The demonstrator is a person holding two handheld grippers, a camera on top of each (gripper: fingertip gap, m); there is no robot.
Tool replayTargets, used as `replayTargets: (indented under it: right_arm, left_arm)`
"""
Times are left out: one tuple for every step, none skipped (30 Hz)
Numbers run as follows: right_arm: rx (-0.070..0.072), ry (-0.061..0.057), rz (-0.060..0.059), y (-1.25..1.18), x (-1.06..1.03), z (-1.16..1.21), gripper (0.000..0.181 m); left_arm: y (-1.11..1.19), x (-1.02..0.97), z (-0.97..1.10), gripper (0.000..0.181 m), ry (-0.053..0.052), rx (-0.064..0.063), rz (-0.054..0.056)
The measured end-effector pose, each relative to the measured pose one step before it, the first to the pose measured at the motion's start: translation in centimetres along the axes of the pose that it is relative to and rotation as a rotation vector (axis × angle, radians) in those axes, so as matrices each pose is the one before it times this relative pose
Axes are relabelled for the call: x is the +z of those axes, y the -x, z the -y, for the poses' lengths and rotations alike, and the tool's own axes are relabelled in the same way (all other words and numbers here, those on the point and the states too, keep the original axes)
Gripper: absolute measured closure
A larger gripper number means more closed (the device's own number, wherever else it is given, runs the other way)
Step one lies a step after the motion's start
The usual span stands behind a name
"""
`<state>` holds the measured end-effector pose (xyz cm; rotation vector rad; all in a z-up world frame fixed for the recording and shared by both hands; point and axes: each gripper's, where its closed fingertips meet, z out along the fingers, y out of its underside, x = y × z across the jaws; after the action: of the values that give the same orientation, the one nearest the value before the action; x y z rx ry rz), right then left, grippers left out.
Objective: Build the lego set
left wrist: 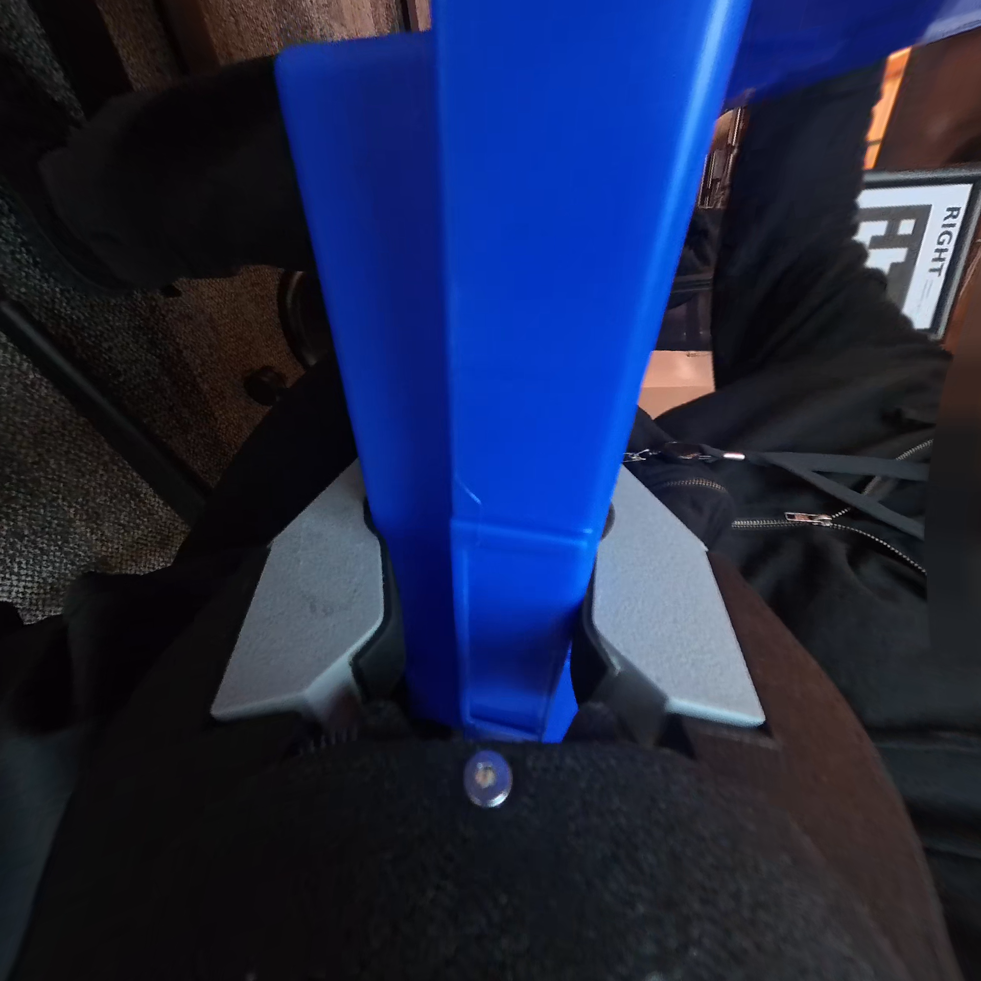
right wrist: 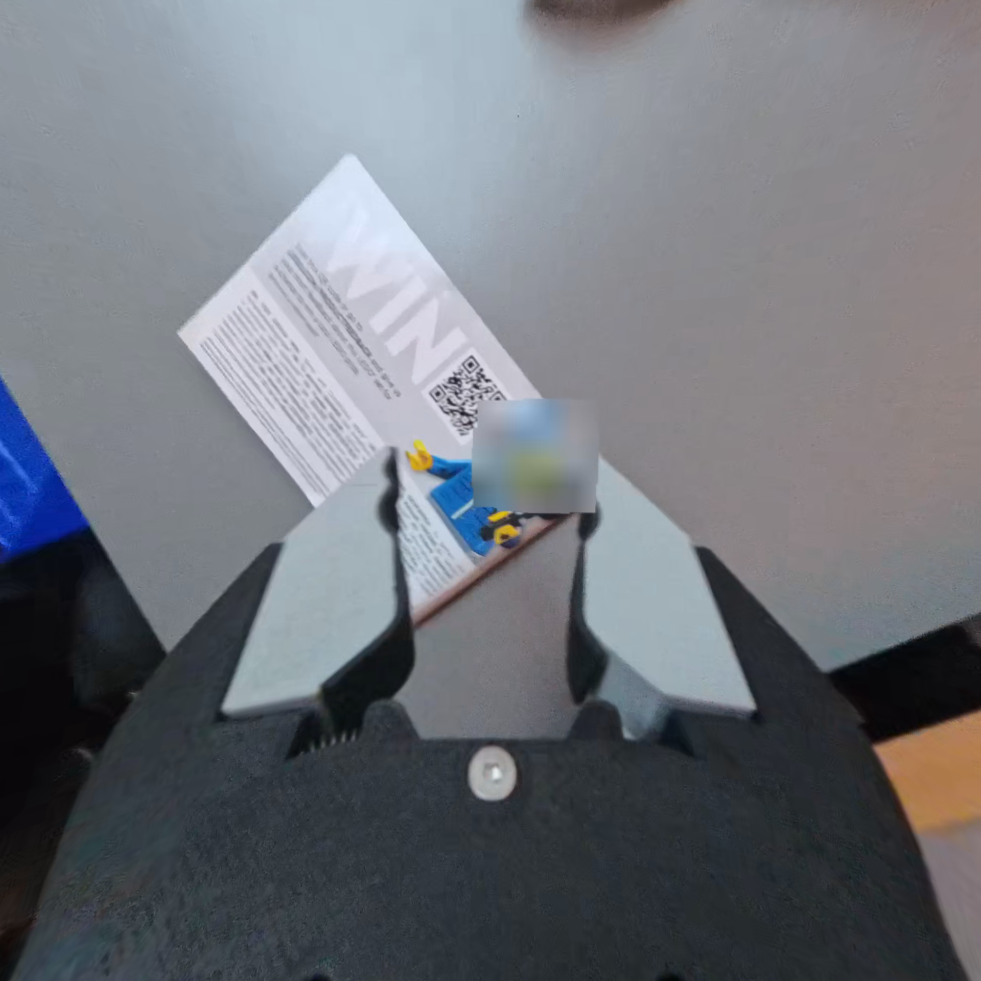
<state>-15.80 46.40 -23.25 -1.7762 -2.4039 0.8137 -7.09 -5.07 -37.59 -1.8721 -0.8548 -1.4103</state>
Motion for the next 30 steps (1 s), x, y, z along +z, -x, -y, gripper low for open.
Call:
replayTargets:
  right_arm:
    - [0.1270, -0.0330, 0.0011, 0.152, 0.562, -0.253, 0.083]
    - [0.1104, -0.0563, -0.0127, -0.007, 0.220, -0.191, 0.078]
    - [0.0727, -0.0530, -0.0118, 0.015, -0.006, -0.368, 0.081]
    - [0.0479, -0.0070, -0.0469, -0.591, -0.043, -0.945, 0.085]
    - [0.0437, 0.0262, -0.0804, -1.167, 0.040, -1.254, 0.085]
    - [0.0390, -0.0094, -0.0488, -0.596, 0.016, -0.591, 0.082]
    - [0.0394, -0.0242, 0.0011, 0.203, -0.139, -0.086, 0.095]
    - [0.0344, 0.0148, 0.0012, 0.270, -0.064, -0.318, 0.094]
    - [0.0092, 0.0338, -0.0199, 0.202, 0.028, -0.424, 0.100]
    - [-0.0102, 0.0402, -0.0285, 0.288, 0.125, -0.426, 0.099]
    - [-0.0136, 0.0392, -0.0353, 0.221, 0.171, -0.349, 0.096]
    - [-0.0096, 0.0343, -0.0270, 0.197, 0.143, -0.243, 0.095]
    - [0.0008, 0.0254, -0.0179, 0.040, 0.106, -0.062, 0.089]
    - [0.0098, 0.0147, -0.0304, -0.325, 0.106, 0.142, 0.092]
    - [0.0046, 0.0087, -0.0476, -0.456, 0.193, 0.249, 0.099]
    - [-0.0097, 0.0117, -0.0577, -0.333, 0.268, 0.226, 0.104]
    - [0.0009, 0.0038, -0.0324, 0.046, 0.226, 0.367, 0.105]
    - [0.0208, 0.0094, -0.0040, 0.297, 0.146, 0.351, 0.100]
    - [0.0087, 0.0276, -0.0005, 0.363, 0.124, 0.044, 0.095]
    - [-0.0074, 0.0287, 0.0013, 0.484, 0.136, -0.069, 0.085]
    - [-0.0024, 0.0250, 0.0003, 0.292, 0.097, -0.079, 0.076]
    - [0.0098, 0.0213, 0.0095, 0.221, -0.015, -0.032, 0.075]
    - [0.0139, 0.0217, 0.0215, 0.280, -0.115, -0.045, 0.073]
    - [0.0113, 0.0248, 0.0215, 0.218, -0.171, -0.131, 0.073]
    - [0.0030, 0.0257, 0.0132, 0.210, -0.080, -0.195, 0.075]
    - [-0.0074, 0.0184, 0.0000, 0.152, 0.041, -0.164, 0.077]
    - [-0.0132, 0.0133, -0.0138, -0.063, 0.027, -0.145, 0.079]
    - [-0.0077, 0.0081, -0.0210, -0.281, 0.005, -0.080, 0.088]
    - [0.0013, 0.0031, -0.0137, -0.336, -0.015, 0.005, 0.096]
    - [0.0048, 0.0049, 0.0107, -0.122, -0.105, 0.016, 0.101]
  left_arm:
    - [-0.001, 0.028, -0.024, 0.105, 0.0031, 0.0009, -0.0013]
    - [-0.007, 0.013, 0.010, 0.105, 0.0010, -0.0008, -0.0007]
    - [-0.013, 0.024, 0.013, 0.105, 0.0009, 0.0006, -0.0002]
    - [-0.022, 0.004, -0.029, 0.105, 0.0021, 0.0031, 0.0001]
    - [-0.027, -0.008, -0.026, 0.105, 0.0011, 0.0031, 0.0003]
    - [-0.014, -0.024, -0.023, 0.105, 0.0009, 0.0006, -0.0008]
    - [-0.032, -0.027, 0.007, 0.105, -0.0010, -0.0005, -0.0011]
    - [-0.021, -0.016, 0.023, 0.105, -0.0003, 0.0004, 0.0001]
    - [-0.042, 0.000, -0.002, 0.105, 0.0018, 0.0014, 0.0000]
    - [-0.049, 0.051, -0.004, 0.105, 0.0018, 0.0021, -0.0007]
    - [-0.057, 0.079, -0.026, 0.105, 0.0040, 0.0038, -0.0015]
    - [-0.082, 0.083, -0.038, 0.105, 0.0055, 0.0053, -0.0017]
    - [-0.107, 0.076, -0.024, 0.105, 0.0044, 0.0061, -0.0019]
    - [-0.128, 0.049, 0.004, 0.105, 0.0031, 0.0090, -0.0026]
    - [-0.143, 0.044, -0.004, 0.105, 0.0030, 0.0107, -0.0031]
    - [-0.149, 0.023, -0.001, 0.105, 0.0027, 0.0094, -0.0025]
    - [-0.133, 0.000, -0.019, 0.105, 0.0027, 0.0086, -0.0012]
    - [-0.120, -0.024, -0.028, 0.105, 0.0017, 0.0084, -0.0004]
    - [-0.100, -0.037, -0.005, 0.105, -0.0011, 0.0045, -0.0010]
    - [-0.051, -0.044, -0.035, 0.105, -0.0005, 0.0031, -0.0009]
    - [-0.013, -0.031, -0.042, 0.105, 0.0000, 0.0023, -0.0005]
    - [-0.001, -0.023, -0.055, 0.105, -0.0005, 0.0005, -0.0006]
    - [0.009, -0.022, -0.073, 0.105, -0.0004, -0.0006, -0.0006]
    - [0.019, -0.039, -0.070, 0.105, -0.0010, 0.0005, -0.0007]
    - [0.025, -0.057, -0.023, 0.105, -0.0027, 0.0002, -0.0016]
    - [0.042, -0.080, 0.016, 0.105, -0.0045, -0.0013, -0.0019]
    - [0.074, -0.071, 0.017, 0.105, -0.0035, -0.0022, -0.0013]
    - [0.079, -0.028, -0.002, 0.105, -0.0015, -0.0018, -0.0004]
    - [0.071, -0.002, -0.007, 0.105, 0.0001, -0.0022, -0.0004]
    - [0.039, 0.018, -0.041, 0.105, 0.0017, -0.0008, 0.0001]
